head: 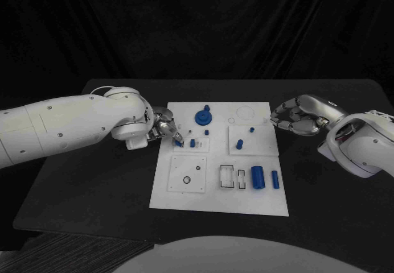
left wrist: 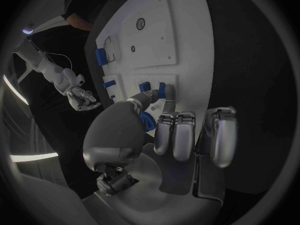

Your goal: Assemble the parts on the task board

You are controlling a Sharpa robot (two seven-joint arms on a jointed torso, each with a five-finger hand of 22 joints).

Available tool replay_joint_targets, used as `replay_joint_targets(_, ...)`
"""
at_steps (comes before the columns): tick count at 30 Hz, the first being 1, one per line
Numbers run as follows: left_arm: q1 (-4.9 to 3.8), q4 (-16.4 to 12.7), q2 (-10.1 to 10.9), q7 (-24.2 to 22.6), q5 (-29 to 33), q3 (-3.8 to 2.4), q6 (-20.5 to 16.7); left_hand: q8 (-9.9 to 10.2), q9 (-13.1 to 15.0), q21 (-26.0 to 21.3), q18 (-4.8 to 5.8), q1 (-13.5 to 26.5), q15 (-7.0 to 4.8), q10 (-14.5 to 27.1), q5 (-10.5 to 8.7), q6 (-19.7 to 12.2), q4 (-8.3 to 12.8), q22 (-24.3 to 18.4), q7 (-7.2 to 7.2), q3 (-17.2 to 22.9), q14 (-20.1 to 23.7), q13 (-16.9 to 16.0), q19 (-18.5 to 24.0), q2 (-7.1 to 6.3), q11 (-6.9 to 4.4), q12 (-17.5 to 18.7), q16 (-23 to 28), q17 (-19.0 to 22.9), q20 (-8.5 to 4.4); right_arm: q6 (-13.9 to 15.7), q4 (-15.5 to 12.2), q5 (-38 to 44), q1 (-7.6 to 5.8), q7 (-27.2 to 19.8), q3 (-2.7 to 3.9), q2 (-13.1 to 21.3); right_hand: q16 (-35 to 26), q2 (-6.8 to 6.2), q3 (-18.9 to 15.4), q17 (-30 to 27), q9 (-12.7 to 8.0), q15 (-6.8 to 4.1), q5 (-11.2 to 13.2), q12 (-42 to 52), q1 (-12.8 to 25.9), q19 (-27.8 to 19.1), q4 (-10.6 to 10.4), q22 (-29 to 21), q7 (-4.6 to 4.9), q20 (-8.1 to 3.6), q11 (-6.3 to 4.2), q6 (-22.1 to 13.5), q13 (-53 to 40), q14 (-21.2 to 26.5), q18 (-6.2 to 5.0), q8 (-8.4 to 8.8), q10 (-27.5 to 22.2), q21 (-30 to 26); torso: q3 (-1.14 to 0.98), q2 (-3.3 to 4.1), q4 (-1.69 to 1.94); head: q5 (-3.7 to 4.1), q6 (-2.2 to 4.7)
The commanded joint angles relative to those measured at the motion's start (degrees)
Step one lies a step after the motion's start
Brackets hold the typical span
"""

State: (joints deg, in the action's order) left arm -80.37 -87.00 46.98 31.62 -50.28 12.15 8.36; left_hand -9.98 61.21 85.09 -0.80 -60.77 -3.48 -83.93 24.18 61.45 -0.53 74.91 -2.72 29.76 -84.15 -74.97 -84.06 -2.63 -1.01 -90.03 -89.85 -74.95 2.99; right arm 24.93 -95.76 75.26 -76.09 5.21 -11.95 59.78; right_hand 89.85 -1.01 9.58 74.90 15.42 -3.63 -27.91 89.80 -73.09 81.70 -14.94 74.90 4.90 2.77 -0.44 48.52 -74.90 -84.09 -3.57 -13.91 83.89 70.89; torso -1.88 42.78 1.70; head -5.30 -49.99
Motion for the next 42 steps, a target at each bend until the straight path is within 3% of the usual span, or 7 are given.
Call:
replay_joint_targets(1,0.13,0.1,-0.2,-0.5,0.2,0.04,0.7,-0.2,0.1,-0.2,-0.59,0.1,-0.42,-6.1,0.20,-0.1,2.2,13.3,0.38,2.6,-5.9,-15.0,-2.6,0.53,-0.35,0.0,-0.2,-15.1,-0.40,-0.1,0.0,0.0,0.21,0.8,0.03,0.0,0.2,0.01,0.3,15.1,-0.1,-0.09,-0.1,-0.1,-0.6,-0.4,0.0,9.3,0.13,-0.06,0.08,-0.2,-14.8,-5.9,-0.67,0.16,5.8,-0.2,-0.01,-0.02,-0.02,0.03,-0.01)
replay_joint_targets(37,0.58,0.7,-0.8,-0.5,0.2,0.04,2.0,-0.2,0.1,-0.4,-0.63,0.2,-0.42,-6.1,0.09,-0.2,2.3,13.2,0.34,2.6,-5.9,-15.0,-2.4,0.55,-0.34,0.0,-0.2,-15.1,-0.41,0.3,0.2,0.0,0.46,0.7,0.03,-0.1,0.2,-0.02,0.4,15.1,-0.1,-0.09,-0.2,-0.1,-0.6,-0.4,0.0,9.3,0.14,-0.06,0.09,-0.2,-14.8,-5.9,-0.67,0.17,5.8,-0.3,-0.01,-0.01,-0.02,-0.15,-0.01)
replay_joint_targets(39,0.61,0.8,-0.9,-0.5,0.2,0.04,2.0,-0.1,0.1,-0.4,-0.63,0.4,-0.41,-6.1,-0.92,-0.2,2.2,13.2,0.34,2.5,-5.9,-15.0,-2.4,0.53,-0.31,0.0,-0.2,-15.1,-0.39,0.3,0.2,0.0,0.47,0.7,0.03,-0.1,0.2,-0.02,0.4,15.1,-0.1,-0.09,-0.2,-0.1,-0.6,-0.4,0.0,9.3,0.14,-0.06,0.09,-0.2,-14.8,-5.9,-0.67,0.17,5.8,-0.3,0.00,0.00,0.01,-0.15,-0.01)
replay_joint_targets(40,0.64,0.8,-0.9,-0.5,0.2,0.04,2.0,-0.1,0.0,-0.6,-0.67,1.2,-0.38,-6.1,-3.89,-0.2,1.5,13.1,0.43,1.4,-5.9,-15.0,-2.3,0.64,-0.33,0.0,-0.2,-15.1,-0.34,0.3,0.2,0.0,0.47,0.7,0.03,-0.1,0.2,-0.02,0.4,15.1,-0.1,-0.09,-0.2,-0.1,-0.6,-0.4,0.0,9.3,0.14,-0.06,0.09,-0.2,-14.8,-5.9,-0.67,0.17,5.8,-0.3,0.00,-0.01,0.00,-0.18,-0.01)
replay_joint_targets(42,0.68,0.8,-1.0,-0.5,0.2,0.04,2.1,0.0,-0.2,-0.7,-0.71,2.1,-0.38,-6.1,-5.90,-0.2,0.3,13.1,0.49,-0.7,-5.9,-15.0,-2.2,0.86,-0.34,0.0,-0.2,-15.1,-0.36,0.3,0.2,0.0,0.48,0.7,0.03,-0.1,0.2,-0.02,0.4,15.1,-0.1,-0.09,-0.2,-0.1,-0.6,-0.4,0.0,9.3,0.14,-0.06,0.09,-0.2,-14.8,-5.9,-0.67,0.17,5.8,-0.3,0.01,-0.01,-0.02,-0.19,-0.01)
